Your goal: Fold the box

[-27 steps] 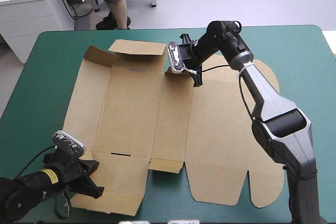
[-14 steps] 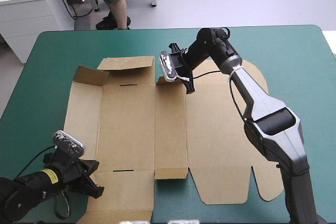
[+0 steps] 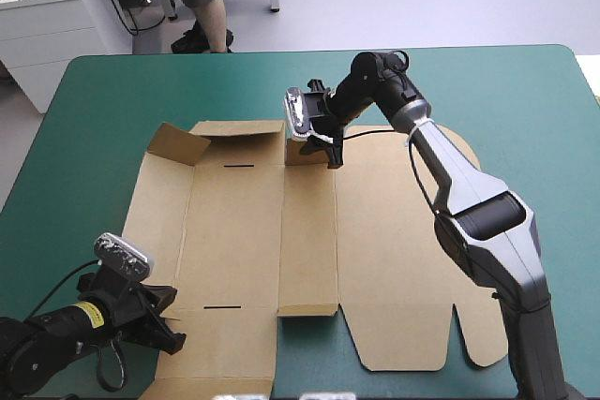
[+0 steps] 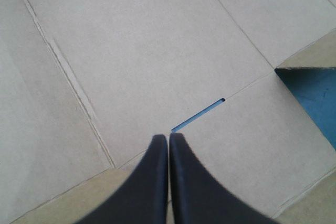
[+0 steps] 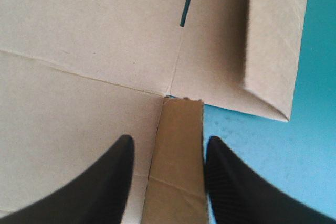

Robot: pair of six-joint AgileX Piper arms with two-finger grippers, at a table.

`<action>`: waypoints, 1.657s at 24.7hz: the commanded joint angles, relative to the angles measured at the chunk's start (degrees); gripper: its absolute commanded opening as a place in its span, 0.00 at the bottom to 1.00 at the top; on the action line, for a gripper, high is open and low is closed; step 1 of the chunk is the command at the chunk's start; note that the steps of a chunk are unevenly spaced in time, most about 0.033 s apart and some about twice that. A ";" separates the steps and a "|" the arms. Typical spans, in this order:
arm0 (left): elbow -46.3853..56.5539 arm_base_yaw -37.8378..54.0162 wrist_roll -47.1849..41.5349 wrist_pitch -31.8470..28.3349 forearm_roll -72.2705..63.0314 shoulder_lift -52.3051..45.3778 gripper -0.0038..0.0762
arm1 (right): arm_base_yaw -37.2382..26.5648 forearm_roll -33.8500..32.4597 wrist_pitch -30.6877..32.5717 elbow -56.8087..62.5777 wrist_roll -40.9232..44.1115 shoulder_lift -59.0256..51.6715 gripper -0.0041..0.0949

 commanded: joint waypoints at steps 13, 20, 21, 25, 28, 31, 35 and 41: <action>-1.84 -0.02 -0.17 -3.36 -1.04 -0.06 0.04 | -0.29 -17.76 0.45 -4.24 47.13 -14.02 0.03; -2.20 -0.02 -0.17 -3.85 -1.04 -0.06 0.04 | -5.17 -25.49 0.58 -4.02 68.62 -17.19 0.03; -2.19 -0.02 -0.17 -3.98 -1.04 -0.06 0.04 | -5.83 -25.49 0.58 -3.93 68.81 -17.69 0.03; -2.19 -0.02 -0.17 -4.91 -1.04 -0.06 0.04 | -9.30 -25.38 0.60 -3.93 70.28 -20.40 0.03; -2.19 -0.02 -0.17 -5.34 -1.04 -0.06 0.04 | -11.47 -25.28 0.71 -3.88 72.22 -22.66 0.03; -2.19 -0.02 -0.17 -6.82 -1.04 -0.06 0.04 | -12.66 -25.28 0.71 -2.22 72.58 -25.49 0.03; -2.19 -0.02 -0.17 -8.66 -1.04 -0.06 0.04 | -12.77 -27.09 0.60 7.86 72.48 -31.36 0.03; -2.19 -0.02 -0.17 -8.89 -1.04 -0.06 0.04 | -12.77 -30.12 -0.46 27.25 72.48 -42.32 0.03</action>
